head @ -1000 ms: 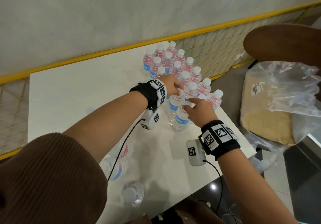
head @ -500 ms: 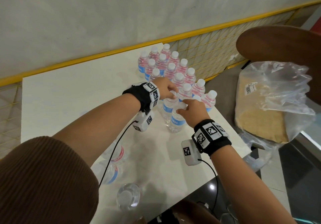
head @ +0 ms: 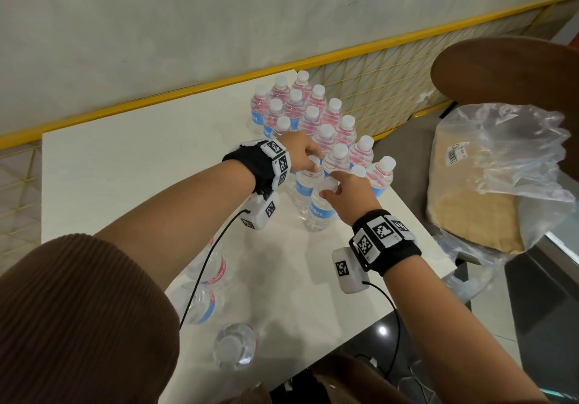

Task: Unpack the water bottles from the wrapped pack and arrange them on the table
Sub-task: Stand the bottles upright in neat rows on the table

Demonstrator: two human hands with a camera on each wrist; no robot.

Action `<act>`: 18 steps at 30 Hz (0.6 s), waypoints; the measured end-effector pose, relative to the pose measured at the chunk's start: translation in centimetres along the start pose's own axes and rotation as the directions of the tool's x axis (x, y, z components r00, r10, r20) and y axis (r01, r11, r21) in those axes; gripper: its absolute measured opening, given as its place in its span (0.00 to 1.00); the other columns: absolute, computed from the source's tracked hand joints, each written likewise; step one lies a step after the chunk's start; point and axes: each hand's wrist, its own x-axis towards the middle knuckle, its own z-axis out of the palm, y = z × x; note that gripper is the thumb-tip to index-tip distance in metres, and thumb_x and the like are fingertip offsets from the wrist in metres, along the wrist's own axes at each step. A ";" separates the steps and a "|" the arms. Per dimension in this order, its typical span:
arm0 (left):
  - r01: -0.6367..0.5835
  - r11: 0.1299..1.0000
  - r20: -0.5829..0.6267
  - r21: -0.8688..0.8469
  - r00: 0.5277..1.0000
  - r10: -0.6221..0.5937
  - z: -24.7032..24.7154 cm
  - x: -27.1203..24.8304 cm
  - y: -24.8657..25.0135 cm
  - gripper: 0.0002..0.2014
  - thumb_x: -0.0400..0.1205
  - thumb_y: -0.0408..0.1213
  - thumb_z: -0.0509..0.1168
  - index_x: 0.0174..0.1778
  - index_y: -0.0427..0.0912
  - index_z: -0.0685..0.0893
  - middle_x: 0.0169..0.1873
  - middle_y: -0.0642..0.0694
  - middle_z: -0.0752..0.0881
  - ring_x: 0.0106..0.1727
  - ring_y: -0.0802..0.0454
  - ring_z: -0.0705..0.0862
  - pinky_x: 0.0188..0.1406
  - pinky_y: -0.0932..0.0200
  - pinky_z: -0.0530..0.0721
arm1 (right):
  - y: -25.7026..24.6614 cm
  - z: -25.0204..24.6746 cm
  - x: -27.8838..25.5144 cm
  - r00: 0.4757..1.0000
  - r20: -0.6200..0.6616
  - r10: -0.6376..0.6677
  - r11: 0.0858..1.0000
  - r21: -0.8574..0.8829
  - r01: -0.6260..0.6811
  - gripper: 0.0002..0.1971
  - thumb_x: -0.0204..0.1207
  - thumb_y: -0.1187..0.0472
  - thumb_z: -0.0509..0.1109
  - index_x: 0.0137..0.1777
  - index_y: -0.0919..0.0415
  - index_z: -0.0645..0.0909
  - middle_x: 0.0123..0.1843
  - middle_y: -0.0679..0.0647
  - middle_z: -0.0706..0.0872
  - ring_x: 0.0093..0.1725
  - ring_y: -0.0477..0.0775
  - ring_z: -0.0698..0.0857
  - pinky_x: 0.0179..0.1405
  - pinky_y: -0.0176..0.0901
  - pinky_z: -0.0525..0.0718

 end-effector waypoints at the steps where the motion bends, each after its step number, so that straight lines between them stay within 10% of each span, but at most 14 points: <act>1: 0.000 1.000 -0.003 0.005 1.000 0.000 0.1 0.0 0.0 0.20 0.77 0.42 0.72 0.66 0.47 0.83 0.65 0.45 0.84 0.65 0.48 0.81 0.64 0.57 0.76 | -0.1 0.0 0.0 1.000 0.009 -0.008 1.000 -0.009 0.008 0.18 0.78 0.59 0.67 0.68 0.62 0.78 0.44 0.58 0.79 0.45 0.51 0.74 0.46 0.41 0.70; 12: 0.040 0.998 -0.019 0.052 0.999 -0.039 -3.4 -4.0 -1.4 0.23 0.80 0.46 0.68 0.70 0.43 0.78 0.63 0.44 0.83 0.64 0.47 0.81 0.64 0.57 0.76 | -1.1 -0.9 -2.0 1.000 -0.008 -0.030 0.995 -0.100 0.029 0.33 0.75 0.55 0.72 0.77 0.60 0.64 0.67 0.62 0.78 0.64 0.62 0.79 0.61 0.48 0.75; 18: 0.239 0.964 0.029 0.116 0.969 -0.243 -6.5 -10.2 -7.6 0.19 0.78 0.45 0.70 0.65 0.46 0.82 0.58 0.47 0.86 0.59 0.49 0.82 0.59 0.58 0.75 | -6.1 1.4 -3.8 0.937 0.115 -0.331 0.941 -0.042 0.337 0.15 0.76 0.59 0.72 0.62 0.60 0.80 0.42 0.52 0.79 0.41 0.50 0.76 0.44 0.37 0.71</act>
